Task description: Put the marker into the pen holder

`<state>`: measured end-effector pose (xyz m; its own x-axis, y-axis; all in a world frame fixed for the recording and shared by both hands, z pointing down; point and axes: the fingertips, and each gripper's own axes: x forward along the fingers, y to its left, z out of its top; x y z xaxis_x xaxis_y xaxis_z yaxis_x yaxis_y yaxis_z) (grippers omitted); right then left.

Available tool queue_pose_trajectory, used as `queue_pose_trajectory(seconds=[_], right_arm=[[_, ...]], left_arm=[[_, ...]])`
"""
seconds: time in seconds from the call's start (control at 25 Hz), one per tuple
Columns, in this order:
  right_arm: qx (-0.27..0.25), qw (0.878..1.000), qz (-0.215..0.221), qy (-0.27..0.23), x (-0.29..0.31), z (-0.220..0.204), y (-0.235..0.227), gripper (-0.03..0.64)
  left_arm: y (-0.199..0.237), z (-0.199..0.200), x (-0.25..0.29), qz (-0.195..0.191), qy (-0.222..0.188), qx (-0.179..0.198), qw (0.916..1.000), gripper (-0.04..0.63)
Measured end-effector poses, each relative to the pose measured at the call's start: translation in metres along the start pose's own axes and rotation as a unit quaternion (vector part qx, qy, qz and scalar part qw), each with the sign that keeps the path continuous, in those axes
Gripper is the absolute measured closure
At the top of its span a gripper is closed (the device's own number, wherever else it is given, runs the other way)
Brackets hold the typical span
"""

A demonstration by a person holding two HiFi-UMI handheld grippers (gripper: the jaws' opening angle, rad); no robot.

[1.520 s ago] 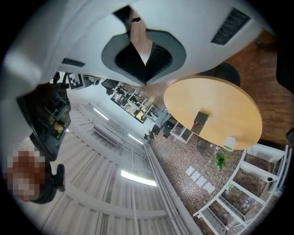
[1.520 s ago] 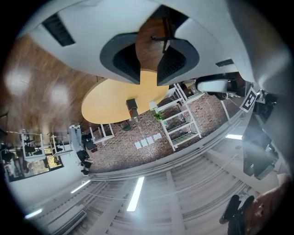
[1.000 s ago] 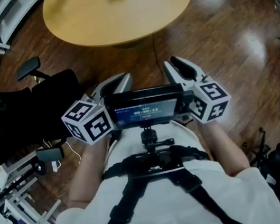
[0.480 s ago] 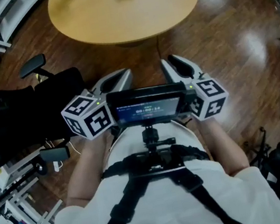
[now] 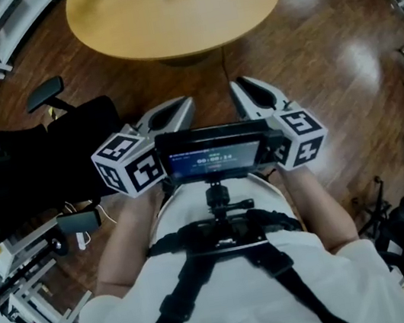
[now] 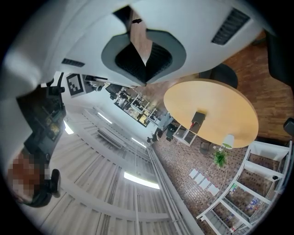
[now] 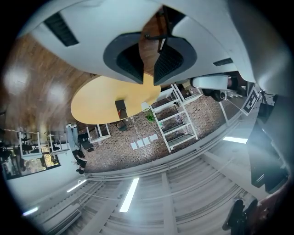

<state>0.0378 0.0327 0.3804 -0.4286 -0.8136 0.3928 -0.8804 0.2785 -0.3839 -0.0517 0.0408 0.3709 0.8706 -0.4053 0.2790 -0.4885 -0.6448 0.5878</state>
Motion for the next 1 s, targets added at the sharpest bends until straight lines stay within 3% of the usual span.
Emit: queue_pose_trajectory(seconds=[0.48, 1.0], right_arm=[[0.013, 1.000, -0.006, -0.010, -0.017, -0.011, 0.001, 0.621], [-0.003, 1.000, 0.003, -0.011, -0.022, -0.012, 0.004, 0.624]], left_arm=[[-0.019, -0.022, 0.002, -0.010, 0.011, -0.003, 0.9999, 0.603], [-0.025, -0.027, 0.002, -0.010, 0.011, -0.006, 0.9999, 0.603]])
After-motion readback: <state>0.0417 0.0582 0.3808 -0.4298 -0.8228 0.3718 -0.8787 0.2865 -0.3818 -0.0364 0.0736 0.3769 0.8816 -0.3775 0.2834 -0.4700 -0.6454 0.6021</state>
